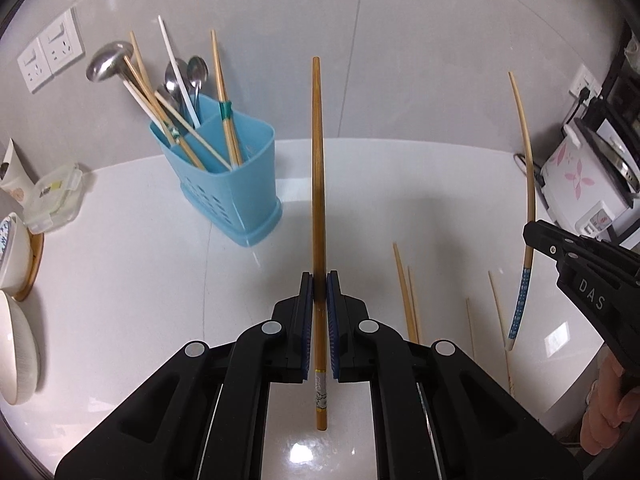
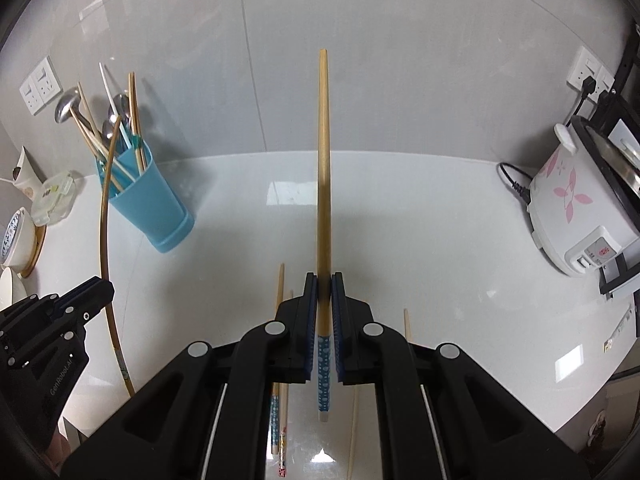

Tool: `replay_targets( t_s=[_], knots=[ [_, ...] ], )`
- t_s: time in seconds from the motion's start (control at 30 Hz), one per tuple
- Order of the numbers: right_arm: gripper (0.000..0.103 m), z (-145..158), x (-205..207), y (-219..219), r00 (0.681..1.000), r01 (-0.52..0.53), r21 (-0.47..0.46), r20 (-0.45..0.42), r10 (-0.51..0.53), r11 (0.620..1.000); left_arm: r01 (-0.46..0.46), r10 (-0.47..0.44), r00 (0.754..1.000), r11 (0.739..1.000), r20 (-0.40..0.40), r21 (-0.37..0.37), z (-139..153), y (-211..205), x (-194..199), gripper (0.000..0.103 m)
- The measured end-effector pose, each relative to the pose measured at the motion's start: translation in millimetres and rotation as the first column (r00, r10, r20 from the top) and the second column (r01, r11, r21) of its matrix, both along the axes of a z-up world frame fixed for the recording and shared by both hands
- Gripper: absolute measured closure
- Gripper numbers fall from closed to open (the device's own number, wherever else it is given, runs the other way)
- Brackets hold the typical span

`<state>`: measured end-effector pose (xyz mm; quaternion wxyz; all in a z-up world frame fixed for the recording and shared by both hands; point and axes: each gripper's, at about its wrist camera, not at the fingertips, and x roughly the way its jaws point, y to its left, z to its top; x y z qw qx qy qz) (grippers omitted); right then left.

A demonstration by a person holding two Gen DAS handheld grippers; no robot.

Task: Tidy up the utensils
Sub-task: 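Lift both held chopsticks upright and carry them over the light-blue caddy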

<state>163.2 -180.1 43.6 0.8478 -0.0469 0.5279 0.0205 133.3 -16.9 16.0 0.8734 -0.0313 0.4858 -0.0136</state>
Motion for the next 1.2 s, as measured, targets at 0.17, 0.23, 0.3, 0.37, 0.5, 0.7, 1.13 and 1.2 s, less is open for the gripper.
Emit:
replay_targets(
  t_s=[0.17,0.23,0.3,0.37,0.5,0.7,1.13,1.2],
  knots=[
    [0.097,14,9,0,0.999,-0.003,0.011,0.041,0.003,1.0,-0.007,0.009,0.998,1.0,0.059,-0.023,16,5,5,0.097],
    [0.097,18,12,1,0.998,-0.005,0.014,0.056,0.004,1.0,-0.011,0.013,0.996,1.0,0.084,-0.023,23,6,7,0.097],
    [0.097,22,15,3,0.998,-0.007,0.015,0.068,0.006,1.0,-0.016,0.019,0.995,1.0,0.101,-0.024,30,8,10,0.097],
    [0.097,27,18,5,0.996,-0.008,0.017,0.087,0.006,1.0,-0.022,0.025,0.993,0.999,0.115,-0.024,34,11,13,0.097],
    [0.097,35,24,8,0.993,-0.011,0.024,0.12,0.008,1.0,-0.031,0.035,0.987,0.999,0.156,-0.023,45,17,17,0.097],
    [0.097,42,33,12,0.987,-0.019,0.034,0.158,0.014,0.999,-0.049,0.056,0.976,0.998,0.209,-0.035,61,28,26,0.097],
    [0.097,56,63,27,0.974,-0.033,0.046,0.224,0.022,0.998,-0.087,0.093,0.943,0.996,0.32,-0.032,86,50,53,0.097],
    [0.097,57,69,30,0.973,-0.035,0.048,0.23,0.023,0.998,-0.093,0.1,0.939,0.995,0.328,-0.037,88,54,60,0.097]
  ],
)
